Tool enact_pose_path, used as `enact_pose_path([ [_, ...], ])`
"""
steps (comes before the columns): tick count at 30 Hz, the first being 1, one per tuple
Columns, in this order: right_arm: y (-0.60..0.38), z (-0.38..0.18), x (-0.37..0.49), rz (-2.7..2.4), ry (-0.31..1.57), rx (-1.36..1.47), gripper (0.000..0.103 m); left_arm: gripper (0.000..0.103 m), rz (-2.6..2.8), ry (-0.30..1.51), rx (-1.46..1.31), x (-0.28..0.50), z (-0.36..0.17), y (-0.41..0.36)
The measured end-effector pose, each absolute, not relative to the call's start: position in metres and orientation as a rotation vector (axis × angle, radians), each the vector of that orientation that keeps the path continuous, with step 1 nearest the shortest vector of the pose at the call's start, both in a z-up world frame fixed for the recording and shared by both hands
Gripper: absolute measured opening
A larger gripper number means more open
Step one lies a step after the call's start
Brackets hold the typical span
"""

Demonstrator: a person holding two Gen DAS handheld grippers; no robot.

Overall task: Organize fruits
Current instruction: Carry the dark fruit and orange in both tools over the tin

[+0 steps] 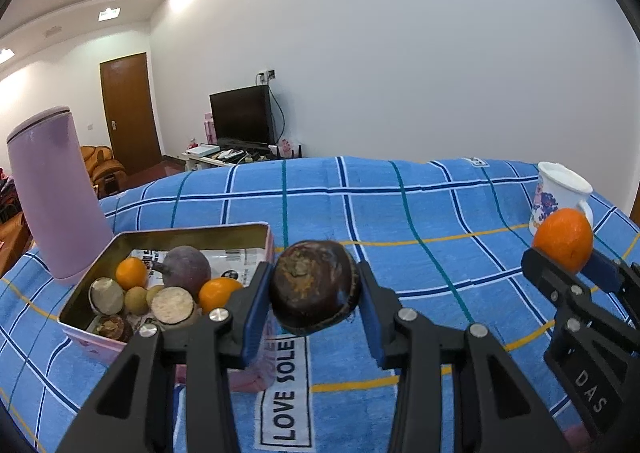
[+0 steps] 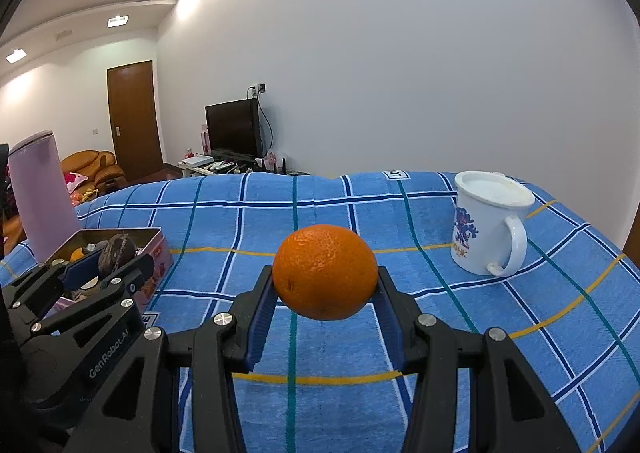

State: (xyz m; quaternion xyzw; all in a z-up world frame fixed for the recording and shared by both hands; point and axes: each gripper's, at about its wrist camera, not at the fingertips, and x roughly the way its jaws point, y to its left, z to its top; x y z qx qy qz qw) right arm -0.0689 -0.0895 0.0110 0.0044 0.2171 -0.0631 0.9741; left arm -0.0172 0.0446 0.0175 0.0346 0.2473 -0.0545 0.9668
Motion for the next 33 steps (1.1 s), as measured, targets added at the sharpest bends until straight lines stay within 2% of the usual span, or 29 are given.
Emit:
enact_pose_path([
  [33, -0.033, 0.007, -0.075, -0.009, 0.456, -0.012, 0.05, 0.044, -0.058, 0.499, 0.048, -0.031, 0.02, 0.093],
])
